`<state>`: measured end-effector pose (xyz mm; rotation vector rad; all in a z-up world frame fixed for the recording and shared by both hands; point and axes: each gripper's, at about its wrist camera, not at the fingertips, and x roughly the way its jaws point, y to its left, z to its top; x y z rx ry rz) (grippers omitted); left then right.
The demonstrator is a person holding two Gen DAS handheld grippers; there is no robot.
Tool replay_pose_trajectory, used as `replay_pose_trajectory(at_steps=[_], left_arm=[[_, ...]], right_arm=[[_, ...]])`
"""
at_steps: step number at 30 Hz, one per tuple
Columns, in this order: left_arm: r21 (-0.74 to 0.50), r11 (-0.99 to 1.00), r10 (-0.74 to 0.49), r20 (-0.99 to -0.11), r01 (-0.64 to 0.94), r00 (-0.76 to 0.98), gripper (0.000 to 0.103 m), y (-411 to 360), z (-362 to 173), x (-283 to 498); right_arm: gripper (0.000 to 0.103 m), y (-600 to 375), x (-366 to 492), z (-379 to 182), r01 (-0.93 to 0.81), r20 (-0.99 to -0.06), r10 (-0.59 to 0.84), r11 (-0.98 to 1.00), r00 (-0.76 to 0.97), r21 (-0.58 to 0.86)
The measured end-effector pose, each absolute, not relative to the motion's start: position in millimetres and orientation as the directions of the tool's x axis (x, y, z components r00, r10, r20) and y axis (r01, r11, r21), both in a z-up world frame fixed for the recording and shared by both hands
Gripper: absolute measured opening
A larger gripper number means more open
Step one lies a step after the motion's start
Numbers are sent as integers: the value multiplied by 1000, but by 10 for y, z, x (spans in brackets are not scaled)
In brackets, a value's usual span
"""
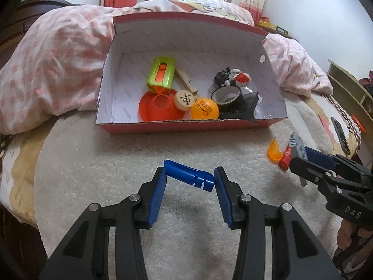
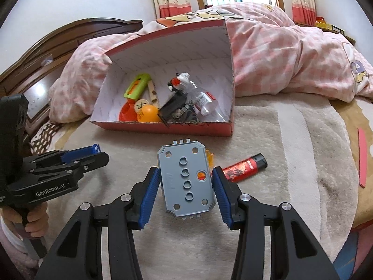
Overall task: Organize objects
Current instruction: 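Carry the blue stick in the left gripper while the right carries the grey plate over the box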
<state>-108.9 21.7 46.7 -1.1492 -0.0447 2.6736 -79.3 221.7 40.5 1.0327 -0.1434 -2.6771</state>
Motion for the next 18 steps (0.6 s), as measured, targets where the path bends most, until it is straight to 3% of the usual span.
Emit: replay_pose_trajectory(at_steps=[18], left_arm=[[-112, -967, 246, -663, -231, -707, 42, 213, 763, -1204]], right_arm=[[48, 2070, -927, 603, 258, -613, -327, -945, -719, 201]])
